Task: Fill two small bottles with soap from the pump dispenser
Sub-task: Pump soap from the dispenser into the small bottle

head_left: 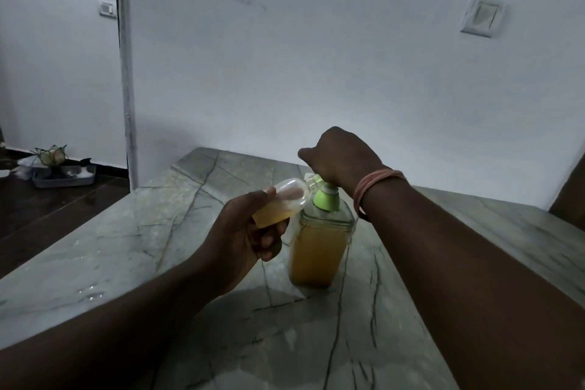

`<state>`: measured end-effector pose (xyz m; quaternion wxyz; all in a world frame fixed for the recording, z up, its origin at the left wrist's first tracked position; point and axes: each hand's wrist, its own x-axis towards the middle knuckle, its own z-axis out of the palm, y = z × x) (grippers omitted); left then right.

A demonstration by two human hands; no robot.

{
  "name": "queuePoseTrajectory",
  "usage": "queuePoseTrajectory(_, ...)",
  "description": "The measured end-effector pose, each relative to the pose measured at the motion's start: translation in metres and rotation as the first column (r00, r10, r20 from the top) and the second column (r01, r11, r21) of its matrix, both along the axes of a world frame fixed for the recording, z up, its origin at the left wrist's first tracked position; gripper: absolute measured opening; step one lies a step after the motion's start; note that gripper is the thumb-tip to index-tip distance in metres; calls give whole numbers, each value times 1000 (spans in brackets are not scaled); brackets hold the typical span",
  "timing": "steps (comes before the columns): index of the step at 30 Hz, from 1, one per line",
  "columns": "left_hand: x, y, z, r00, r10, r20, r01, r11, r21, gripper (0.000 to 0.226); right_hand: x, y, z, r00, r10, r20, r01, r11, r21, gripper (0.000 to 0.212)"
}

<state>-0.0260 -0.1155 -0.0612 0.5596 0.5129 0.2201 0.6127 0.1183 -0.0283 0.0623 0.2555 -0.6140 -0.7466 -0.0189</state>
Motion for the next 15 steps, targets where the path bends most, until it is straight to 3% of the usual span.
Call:
queuePoseTrajectory(3, -1, 1, -2, 1000, -11, 12, 11, 1000, 8, 33, 2, 1, -6, 999, -11, -45, 8, 998, -55, 31)
queuePoseTrajectory(7, 0, 0, -4, 1000, -4, 16, 4, 1000, 5, 35, -1, -1, -1, 999, -19, 28, 21, 995, -101, 28)
queuePoseTrajectory(11, 1, -1, -1, 1000, -8, 0, 8, 1000, 11, 34, -3, -1, 9, 986, -17, 168, 11, 999, 38, 33)
queuePoseTrajectory(15, 0, 2, -2, 1000, -15, 4, 15, 999, 30, 33, 2, 4, -2, 1000, 12, 3, -12, 1000, -15, 33)
